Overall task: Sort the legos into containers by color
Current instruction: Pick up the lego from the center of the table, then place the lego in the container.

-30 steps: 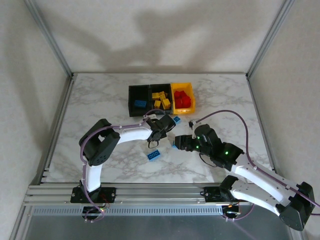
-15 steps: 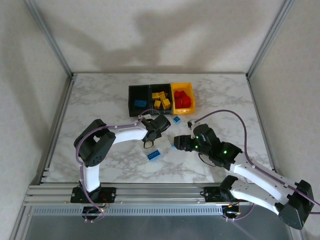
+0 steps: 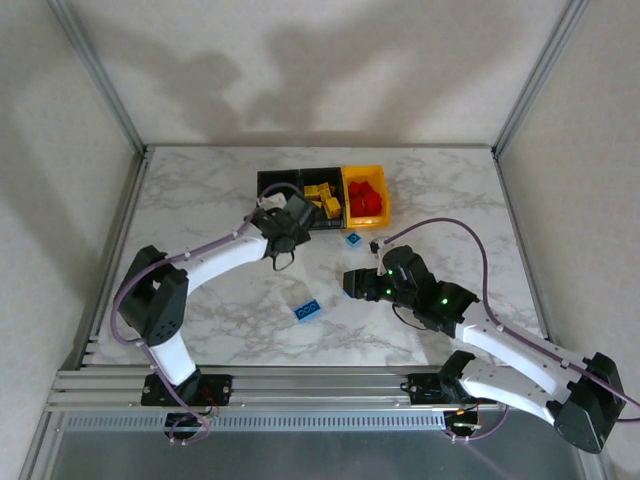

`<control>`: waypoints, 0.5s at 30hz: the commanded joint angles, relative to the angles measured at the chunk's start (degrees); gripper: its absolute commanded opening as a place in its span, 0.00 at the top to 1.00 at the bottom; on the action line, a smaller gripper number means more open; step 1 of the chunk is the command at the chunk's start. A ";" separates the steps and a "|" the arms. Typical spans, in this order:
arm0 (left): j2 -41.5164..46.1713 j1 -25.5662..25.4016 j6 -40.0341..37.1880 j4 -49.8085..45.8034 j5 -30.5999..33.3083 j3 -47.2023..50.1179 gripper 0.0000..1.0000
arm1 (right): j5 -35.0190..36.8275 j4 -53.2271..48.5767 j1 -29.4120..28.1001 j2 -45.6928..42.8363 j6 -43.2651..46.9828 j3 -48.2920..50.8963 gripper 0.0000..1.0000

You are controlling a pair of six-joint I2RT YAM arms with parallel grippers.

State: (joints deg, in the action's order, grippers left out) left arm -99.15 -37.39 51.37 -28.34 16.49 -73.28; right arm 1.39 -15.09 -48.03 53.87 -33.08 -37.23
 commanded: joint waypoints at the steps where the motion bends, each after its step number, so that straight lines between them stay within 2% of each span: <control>1: -1.73 4.07 -5.18 -0.65 -0.51 -4.89 0.73 | -0.95 2.25 -0.35 0.70 -0.93 -1.14 0.35; 6: -9.42 9.73 -8.17 -1.03 -4.03 -13.61 0.75 | -0.88 2.19 -0.65 1.28 -1.11 -1.81 0.35; 15: -19.43 14.15 -10.30 -2.16 -7.21 -24.57 0.74 | 0.54 0.95 -0.61 1.24 -1.20 -2.14 0.35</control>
State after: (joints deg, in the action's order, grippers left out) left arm -116.40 -24.03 43.59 -28.80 11.51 -94.87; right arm 1.45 -14.15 -48.05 55.05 -33.91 -37.56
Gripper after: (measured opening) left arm 0.269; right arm 0.646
